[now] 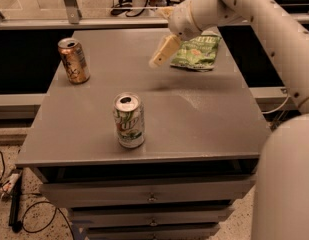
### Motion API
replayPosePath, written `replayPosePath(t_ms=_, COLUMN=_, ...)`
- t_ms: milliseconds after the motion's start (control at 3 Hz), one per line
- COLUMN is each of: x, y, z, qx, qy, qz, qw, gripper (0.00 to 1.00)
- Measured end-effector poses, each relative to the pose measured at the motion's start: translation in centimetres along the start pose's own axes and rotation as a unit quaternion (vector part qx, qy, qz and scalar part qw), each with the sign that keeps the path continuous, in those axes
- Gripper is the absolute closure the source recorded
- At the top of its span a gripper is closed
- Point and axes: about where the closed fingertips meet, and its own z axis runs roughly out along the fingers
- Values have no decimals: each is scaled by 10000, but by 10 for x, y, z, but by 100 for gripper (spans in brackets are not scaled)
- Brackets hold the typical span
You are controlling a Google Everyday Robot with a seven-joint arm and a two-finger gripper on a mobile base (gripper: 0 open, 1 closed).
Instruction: Move orange can near green jalapeno chip bag
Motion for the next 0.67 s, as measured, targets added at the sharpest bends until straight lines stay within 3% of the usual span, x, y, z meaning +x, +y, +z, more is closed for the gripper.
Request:
replayPosePath(t_ms=333, x=-18, y=-11, z=43, qx=-183, qy=-414, qz=342, qw=9984, gripper=0)
replayPosePath(t_ms=667, x=-41, y=-8, z=69, qx=-304, qy=-753, qz=622, qw=9948, gripper=0)
